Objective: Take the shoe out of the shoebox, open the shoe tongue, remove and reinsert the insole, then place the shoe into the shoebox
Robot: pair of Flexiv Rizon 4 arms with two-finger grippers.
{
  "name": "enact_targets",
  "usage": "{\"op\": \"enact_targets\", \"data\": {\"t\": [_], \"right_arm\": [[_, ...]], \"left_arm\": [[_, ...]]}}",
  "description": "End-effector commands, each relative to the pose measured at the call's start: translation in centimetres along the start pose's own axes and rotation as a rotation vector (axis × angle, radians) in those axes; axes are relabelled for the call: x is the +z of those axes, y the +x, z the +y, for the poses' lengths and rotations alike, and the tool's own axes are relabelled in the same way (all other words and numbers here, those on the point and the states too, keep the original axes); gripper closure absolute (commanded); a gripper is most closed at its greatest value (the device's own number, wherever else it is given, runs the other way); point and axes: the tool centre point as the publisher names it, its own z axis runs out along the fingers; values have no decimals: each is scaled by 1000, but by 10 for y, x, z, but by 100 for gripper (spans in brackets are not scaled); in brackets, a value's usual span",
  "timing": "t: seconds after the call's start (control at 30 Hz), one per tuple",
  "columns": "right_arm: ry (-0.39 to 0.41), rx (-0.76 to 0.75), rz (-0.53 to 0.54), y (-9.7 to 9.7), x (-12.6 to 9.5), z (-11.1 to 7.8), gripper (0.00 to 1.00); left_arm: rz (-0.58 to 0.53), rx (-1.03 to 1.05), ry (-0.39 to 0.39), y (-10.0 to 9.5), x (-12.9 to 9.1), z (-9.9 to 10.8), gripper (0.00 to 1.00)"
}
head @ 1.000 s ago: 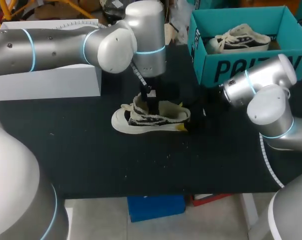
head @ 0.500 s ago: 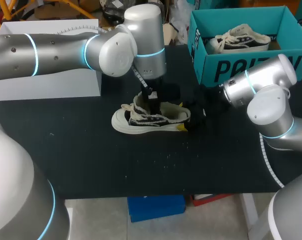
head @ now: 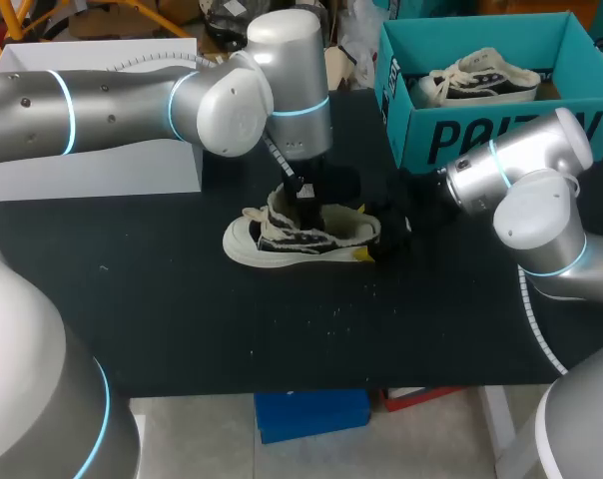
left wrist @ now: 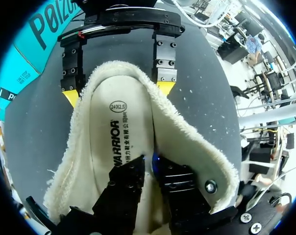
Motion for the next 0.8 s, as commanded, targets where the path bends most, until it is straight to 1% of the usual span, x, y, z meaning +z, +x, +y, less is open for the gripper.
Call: {"op": "enact_targets", "data": {"t": [0.03, 0.13, 0.23, 0.27, 0.4, 0.47, 0.5, 0.53, 0.63, 0.73, 0.8], "right_arm": [[1, 2, 0, -1, 2, 0, 100], [1, 2, 0, -1, 2, 0, 100], [1, 2, 0, -1, 2, 0, 100], [1, 2, 0, -1, 2, 0, 100], [1, 2, 0, -1, 2, 0, 100], [1, 2, 0, -1, 2, 0, 100], [1, 2, 0, -1, 2, 0, 100], [1, 2, 0, -1, 2, 0, 100], [1, 2, 0, -1, 2, 0, 100], [1, 2, 0, -1, 2, 0, 100], [1, 2, 0, -1, 2, 0, 100]], "left_arm": [[-7, -4, -12, -2, 19, 2, 63], [-32, -22, -47, -3, 22, 4, 63], [-67, -41, -89, -6, 25, 6, 59], [-90, -54, -121, -7, 27, 7, 57], [-176, -86, -194, -9, 35, 10, 58], [-214, -99, -221, -10, 40, 12, 55], [-250, -110, -250, -11, 45, 14, 54], [-273, -119, -265, -12, 48, 16, 54], [-342, -122, -294, -15, 54, 23, 59], [-401, -112, -295, -20, 58, 30, 61], [-435, -106, -286, -24, 60, 36, 67]]}}
